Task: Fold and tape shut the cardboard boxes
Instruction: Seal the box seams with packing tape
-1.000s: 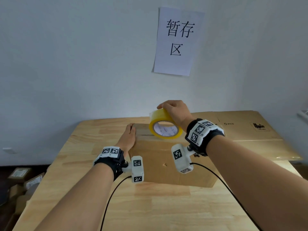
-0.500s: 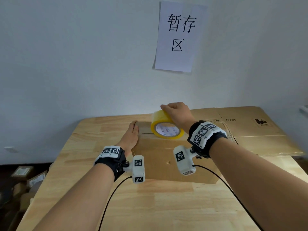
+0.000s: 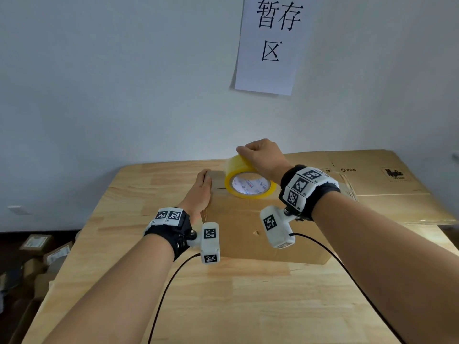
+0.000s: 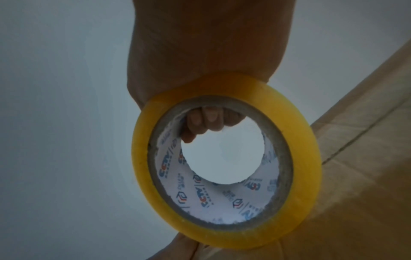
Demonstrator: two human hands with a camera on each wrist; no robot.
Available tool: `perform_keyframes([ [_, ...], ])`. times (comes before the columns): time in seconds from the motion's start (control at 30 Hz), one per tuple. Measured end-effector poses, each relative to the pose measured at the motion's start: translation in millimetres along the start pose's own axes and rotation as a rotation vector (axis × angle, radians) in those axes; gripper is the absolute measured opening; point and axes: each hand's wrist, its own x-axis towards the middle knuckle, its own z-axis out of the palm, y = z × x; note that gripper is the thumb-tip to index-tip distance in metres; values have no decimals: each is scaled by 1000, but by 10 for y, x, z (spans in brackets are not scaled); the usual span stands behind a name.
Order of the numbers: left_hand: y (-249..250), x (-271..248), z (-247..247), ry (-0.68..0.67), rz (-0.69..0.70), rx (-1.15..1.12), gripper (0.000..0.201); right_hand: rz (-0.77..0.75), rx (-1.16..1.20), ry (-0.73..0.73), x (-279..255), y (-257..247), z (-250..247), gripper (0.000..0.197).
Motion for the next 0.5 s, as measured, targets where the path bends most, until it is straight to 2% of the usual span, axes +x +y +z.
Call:
perform_keyframes([
  [0.13,14,-9,3,19,11,37,44,46,-99,-42,0,-58,27,47],
  [0.33,9,-8,30,35,1,-48,40,74,-153,-32,-40,-93,46,49],
  [0.43,-19,8,3,16,-35,-87,41,69,-173,-35,-50,-115,50,49],
  [0.5,2,0,-56,-14,-59,-25,41,61,-190,-40,-51,-121,53,49],
])
